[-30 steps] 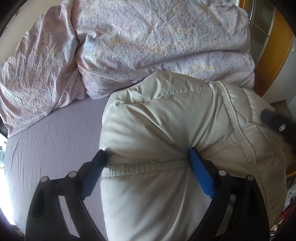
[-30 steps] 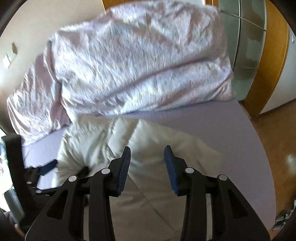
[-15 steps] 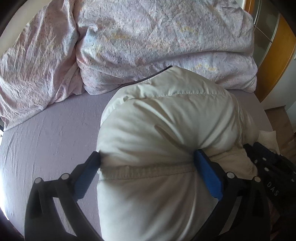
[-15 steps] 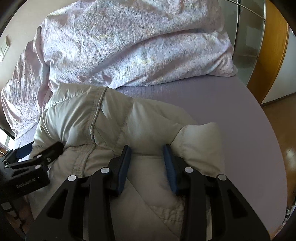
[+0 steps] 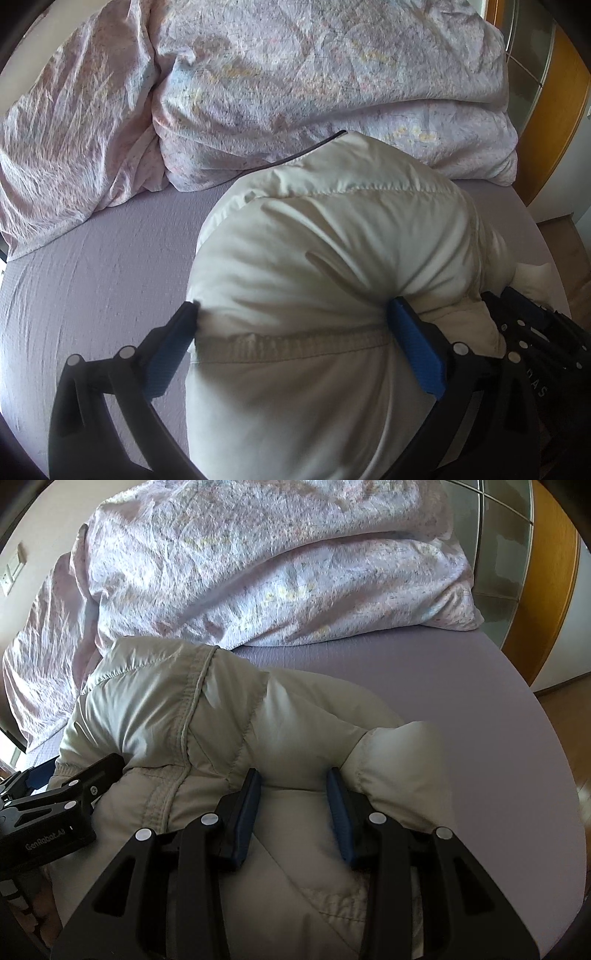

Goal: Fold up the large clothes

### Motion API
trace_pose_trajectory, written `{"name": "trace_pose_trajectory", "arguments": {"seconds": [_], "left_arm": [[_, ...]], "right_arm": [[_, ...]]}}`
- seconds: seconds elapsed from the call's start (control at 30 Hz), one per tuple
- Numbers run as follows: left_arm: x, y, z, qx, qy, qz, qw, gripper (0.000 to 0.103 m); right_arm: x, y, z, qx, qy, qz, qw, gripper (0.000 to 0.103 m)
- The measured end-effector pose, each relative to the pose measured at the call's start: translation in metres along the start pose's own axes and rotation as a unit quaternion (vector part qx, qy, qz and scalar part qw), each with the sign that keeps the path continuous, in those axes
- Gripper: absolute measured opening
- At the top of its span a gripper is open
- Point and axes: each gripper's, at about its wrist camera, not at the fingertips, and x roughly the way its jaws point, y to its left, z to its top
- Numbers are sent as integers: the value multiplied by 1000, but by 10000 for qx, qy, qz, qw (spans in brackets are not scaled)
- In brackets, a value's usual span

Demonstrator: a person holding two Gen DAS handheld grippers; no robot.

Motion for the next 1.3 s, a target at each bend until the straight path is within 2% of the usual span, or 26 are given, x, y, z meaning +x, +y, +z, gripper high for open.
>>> {"name": "trace_pose_trajectory", "arguments": {"seconds": [0.4, 0.93, 1.3], "left_arm": [[1, 1, -2, -2, -206, 77, 9998, 101], [1, 1, -9, -38, -516, 96, 9986, 101], [1, 0, -11, -53, -653, 141, 9978, 101]], "right_arm": [[1, 3, -3, -54, -168, -79, 9998, 39], [-1, 2, -13, -66, -703, -26, 9975, 39], [-1, 2, -14, -99, -808, -35, 9967, 39]]}}
